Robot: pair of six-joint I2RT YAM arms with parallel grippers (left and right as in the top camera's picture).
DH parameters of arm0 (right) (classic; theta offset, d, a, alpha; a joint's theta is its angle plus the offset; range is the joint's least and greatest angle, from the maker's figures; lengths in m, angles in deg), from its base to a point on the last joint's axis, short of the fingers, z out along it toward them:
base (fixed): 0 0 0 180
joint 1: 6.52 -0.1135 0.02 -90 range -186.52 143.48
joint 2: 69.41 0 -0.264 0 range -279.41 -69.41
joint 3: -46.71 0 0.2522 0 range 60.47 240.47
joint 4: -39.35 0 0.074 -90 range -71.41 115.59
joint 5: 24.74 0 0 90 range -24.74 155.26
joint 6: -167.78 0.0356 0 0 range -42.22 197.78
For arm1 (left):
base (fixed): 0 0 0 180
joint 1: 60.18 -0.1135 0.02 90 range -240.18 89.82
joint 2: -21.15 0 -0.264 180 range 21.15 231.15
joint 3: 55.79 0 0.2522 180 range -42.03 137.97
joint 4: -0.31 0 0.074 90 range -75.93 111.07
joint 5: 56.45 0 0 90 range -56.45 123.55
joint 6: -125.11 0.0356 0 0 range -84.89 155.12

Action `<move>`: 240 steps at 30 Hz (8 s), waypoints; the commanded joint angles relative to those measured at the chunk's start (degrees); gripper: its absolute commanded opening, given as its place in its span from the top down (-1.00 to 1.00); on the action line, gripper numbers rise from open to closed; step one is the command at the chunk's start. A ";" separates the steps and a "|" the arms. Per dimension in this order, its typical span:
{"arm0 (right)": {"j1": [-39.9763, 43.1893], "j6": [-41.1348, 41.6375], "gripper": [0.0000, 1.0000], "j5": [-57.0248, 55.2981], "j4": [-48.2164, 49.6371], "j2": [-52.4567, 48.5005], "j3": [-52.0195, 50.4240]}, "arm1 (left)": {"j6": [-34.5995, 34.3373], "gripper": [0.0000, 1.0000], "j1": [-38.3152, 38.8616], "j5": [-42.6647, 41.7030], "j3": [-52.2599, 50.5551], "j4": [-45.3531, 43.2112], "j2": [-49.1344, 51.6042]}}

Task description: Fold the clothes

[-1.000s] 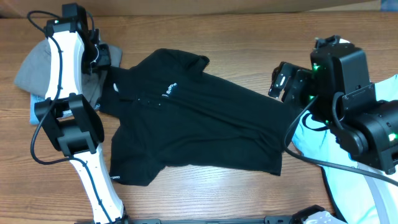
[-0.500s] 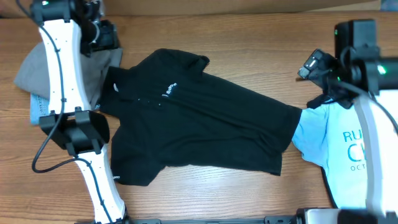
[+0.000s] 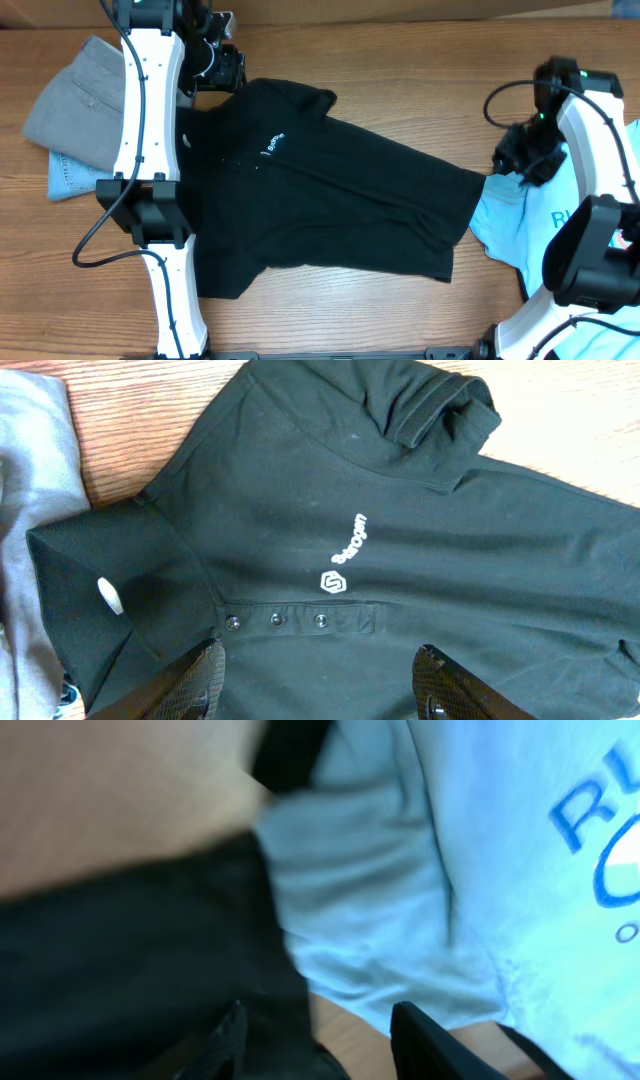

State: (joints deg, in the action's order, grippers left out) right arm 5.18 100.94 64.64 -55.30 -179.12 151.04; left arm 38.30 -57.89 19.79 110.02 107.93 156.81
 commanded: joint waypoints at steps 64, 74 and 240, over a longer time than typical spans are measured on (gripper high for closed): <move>0.87 -8.11 -0.28 14.25 35.45 3.17 -20.17 | 1.14 -0.41 -0.11 -0.68 1.07 2.86 -1.55; 0.09 -10.23 -0.29 12.33 38.60 0.15 -23.08 | 1.14 -0.42 -0.11 -0.68 1.07 2.78 -1.55; -4.90 -8.15 -0.79 24.28 11.80 21.42 1.64 | 6.86 0.87 13.42 4.87 -0.66 -34.05 23.30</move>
State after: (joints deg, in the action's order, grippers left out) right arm 0.39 93.16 88.64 -43.58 -158.40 151.98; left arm 45.31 -44.50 21.97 109.43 73.86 178.25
